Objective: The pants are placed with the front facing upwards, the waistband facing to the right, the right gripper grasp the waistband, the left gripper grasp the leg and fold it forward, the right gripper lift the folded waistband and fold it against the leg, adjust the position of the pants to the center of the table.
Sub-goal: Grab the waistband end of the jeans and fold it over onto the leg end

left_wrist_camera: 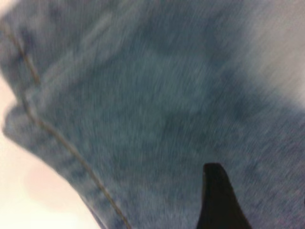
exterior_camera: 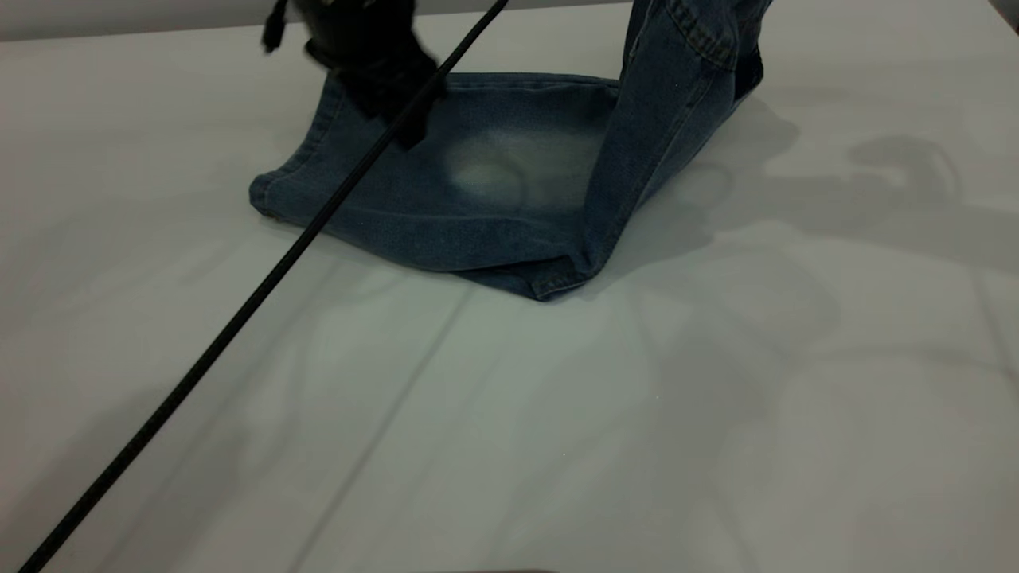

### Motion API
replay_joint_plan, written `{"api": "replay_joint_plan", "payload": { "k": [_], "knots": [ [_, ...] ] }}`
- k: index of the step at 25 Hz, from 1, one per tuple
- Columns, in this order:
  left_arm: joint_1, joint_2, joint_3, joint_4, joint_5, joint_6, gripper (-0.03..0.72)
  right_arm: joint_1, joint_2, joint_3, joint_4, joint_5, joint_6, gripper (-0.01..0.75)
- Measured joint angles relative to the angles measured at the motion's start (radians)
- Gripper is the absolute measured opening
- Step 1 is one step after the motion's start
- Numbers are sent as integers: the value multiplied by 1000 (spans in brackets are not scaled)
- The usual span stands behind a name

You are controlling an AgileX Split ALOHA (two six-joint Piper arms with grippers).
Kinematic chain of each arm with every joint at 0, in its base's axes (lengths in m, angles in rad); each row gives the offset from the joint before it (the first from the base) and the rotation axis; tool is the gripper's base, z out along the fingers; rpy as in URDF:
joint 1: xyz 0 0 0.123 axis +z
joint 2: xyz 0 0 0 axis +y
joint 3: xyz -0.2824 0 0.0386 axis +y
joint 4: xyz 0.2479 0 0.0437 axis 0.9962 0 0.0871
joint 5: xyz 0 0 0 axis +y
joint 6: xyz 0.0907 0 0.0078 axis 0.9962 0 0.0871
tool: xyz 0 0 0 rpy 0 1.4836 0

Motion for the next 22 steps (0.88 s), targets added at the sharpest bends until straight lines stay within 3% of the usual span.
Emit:
{"api": "replay_joint_plan", "payload": {
  "k": [8, 17, 22],
  "knots": [
    [5, 86, 0, -62, 29, -1, 368, 5, 0, -61, 1, 30, -27, 63],
    [-50, 95, 0, -126, -12, 57, 368, 99, 0, -90, 4, 31, -42, 63],
    [-36, 68, 3, -127, -17, 59, 368, 106, 0, -90, -3, 27, -45, 63]
  ]
}}
